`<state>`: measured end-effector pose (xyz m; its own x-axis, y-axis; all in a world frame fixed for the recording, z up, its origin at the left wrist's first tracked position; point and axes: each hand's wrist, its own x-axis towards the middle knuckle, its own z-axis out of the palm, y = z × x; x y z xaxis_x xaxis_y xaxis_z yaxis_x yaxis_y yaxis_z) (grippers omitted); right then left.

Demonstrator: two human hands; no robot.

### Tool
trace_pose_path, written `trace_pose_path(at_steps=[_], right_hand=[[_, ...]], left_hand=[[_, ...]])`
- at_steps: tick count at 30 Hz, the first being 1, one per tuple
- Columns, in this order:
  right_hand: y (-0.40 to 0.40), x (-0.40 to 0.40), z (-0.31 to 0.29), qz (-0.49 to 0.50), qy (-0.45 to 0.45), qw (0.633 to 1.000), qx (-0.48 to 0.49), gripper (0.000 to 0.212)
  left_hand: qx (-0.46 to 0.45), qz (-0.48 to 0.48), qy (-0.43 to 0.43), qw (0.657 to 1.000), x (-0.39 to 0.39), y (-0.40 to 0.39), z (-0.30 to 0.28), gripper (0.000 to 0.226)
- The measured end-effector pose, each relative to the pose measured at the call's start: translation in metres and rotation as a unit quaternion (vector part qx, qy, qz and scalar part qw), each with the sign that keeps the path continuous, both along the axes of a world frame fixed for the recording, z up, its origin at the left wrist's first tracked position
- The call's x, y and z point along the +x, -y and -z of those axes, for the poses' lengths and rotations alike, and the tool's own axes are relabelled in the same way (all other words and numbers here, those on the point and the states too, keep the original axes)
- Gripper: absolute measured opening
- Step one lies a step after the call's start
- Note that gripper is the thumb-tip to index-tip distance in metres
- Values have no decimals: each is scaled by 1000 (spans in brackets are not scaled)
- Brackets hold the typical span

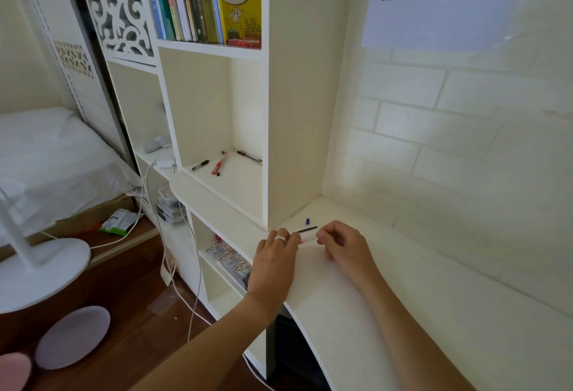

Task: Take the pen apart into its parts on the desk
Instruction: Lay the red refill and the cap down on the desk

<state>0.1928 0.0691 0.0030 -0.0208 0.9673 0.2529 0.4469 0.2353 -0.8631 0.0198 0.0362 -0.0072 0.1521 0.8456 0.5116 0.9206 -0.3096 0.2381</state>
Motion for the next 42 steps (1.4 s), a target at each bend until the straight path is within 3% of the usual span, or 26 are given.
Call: trace_pose_path(at_steps=[12, 28, 36, 42], right_hand=[[-2, -4, 4, 6, 62, 998, 16, 18], [-13, -6, -3, 31, 40, 998, 44, 17], [-53, -21, -18, 67, 162, 982, 76, 9], [-74, -36, -20, 71, 243, 967, -3, 13]], left_hand=[[15, 16, 34, 999, 0, -2, 2, 19], [-3, -6, 54, 999, 1, -10, 6, 12], [3, -7, 40, 999, 2, -13, 5, 11], [9, -9, 41, 999, 2, -14, 7, 10]])
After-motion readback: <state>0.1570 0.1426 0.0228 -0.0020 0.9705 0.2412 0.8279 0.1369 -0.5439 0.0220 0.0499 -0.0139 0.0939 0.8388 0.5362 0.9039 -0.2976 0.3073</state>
